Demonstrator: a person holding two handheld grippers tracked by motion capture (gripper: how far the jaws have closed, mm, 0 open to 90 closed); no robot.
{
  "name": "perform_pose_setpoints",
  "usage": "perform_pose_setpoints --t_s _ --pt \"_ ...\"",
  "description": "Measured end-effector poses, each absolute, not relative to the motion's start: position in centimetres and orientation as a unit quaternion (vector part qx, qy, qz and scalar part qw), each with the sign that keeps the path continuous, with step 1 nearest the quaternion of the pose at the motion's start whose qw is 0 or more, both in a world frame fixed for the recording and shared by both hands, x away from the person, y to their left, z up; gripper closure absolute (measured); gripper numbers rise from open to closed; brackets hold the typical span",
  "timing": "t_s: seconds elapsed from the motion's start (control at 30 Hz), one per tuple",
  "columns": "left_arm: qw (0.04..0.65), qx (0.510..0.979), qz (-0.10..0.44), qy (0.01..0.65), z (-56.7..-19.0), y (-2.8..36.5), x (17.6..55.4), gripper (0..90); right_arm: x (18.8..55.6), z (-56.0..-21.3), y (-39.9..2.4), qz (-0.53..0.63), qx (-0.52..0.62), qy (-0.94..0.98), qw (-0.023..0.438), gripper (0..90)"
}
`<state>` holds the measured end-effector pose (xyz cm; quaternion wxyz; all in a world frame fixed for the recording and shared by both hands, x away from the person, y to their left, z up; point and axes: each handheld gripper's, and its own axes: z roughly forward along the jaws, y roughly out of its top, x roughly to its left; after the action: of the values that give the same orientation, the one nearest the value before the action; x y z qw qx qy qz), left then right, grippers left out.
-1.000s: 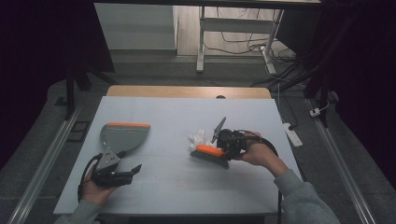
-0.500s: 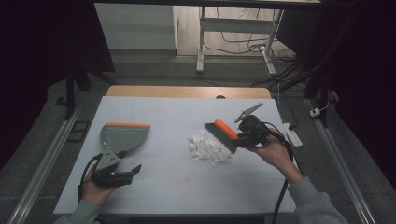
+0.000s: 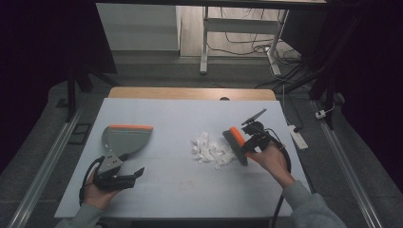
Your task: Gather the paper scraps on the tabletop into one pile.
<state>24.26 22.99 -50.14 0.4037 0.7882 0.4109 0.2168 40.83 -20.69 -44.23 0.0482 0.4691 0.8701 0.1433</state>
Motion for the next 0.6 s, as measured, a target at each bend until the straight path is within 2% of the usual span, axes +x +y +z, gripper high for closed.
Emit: perform_pose_setpoints --t_s 0.17,0.27,0.6 --pt "0.402 0.789 0.217 0.411 -50.2 23.0 24.3 22.2 41.2 -44.3 -18.1 0.166 0.455 0.874 0.035 70.0" --pt "0.402 0.789 0.217 0.411 -50.2 23.0 24.3 22.2 41.2 -44.0 -17.7 0.185 0.448 0.874 0.043 69.9" --pt "0.401 0.789 0.217 0.412 -50.2 22.9 24.3 22.2 39.9 -41.4 -22.9 0.278 0.461 0.839 0.084 69.9"
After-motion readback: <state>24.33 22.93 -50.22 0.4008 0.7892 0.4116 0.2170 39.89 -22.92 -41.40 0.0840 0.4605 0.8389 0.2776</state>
